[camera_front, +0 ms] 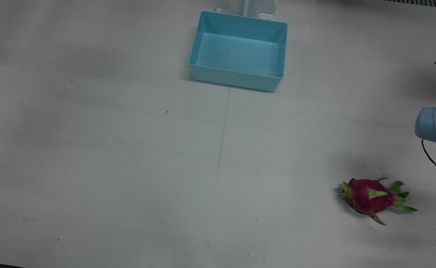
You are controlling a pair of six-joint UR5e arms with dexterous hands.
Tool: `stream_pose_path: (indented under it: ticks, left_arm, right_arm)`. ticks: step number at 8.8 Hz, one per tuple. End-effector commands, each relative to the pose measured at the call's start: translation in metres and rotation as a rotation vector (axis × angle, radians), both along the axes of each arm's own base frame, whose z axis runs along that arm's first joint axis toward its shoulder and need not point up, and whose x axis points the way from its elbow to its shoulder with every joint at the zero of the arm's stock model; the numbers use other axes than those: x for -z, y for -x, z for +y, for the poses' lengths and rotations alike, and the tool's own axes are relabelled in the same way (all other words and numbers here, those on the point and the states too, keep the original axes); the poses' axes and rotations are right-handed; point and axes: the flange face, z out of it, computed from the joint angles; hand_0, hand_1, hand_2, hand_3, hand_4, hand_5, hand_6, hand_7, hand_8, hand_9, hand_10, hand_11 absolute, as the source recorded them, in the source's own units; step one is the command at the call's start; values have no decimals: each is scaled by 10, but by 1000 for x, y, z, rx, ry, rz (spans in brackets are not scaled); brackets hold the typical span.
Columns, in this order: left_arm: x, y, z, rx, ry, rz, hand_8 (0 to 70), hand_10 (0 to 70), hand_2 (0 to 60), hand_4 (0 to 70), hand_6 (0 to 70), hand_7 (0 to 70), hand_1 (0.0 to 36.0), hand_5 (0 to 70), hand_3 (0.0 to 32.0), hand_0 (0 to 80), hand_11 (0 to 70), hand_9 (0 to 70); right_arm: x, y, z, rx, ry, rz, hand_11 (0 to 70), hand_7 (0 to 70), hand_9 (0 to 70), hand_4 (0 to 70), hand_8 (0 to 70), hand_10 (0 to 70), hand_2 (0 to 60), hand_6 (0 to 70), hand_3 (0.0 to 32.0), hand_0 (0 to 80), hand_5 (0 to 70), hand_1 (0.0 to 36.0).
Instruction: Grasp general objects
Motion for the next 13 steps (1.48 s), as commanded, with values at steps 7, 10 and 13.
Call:
stream_pose_path:
  ticks: [7,10,13]
  left_arm:
    - [28,1,6,-4,-13,6,105,0,600,401,579,700,360,700,0,800,0,186]
    - [18,-2,28,-17,-1,-7,90,0,600,359,500,700,360,700,0,800,0,186]
    - [-2,-2,58,-33,-31,2,90,0,600,551,501,700,360,700,0,800,0,183]
  right_arm:
    - [2,-1,0,-2,-5,1,0,0,0,0,0,0,0,0,0,0,0,0]
    - [4,-1,-1,-1,-8,3,0,0,0,0,0,0,0,0,0,0,0,0]
    - [4,-1,-1,-1,-9,3,0,0,0,0,0,0,0,0,0,0,0,0]
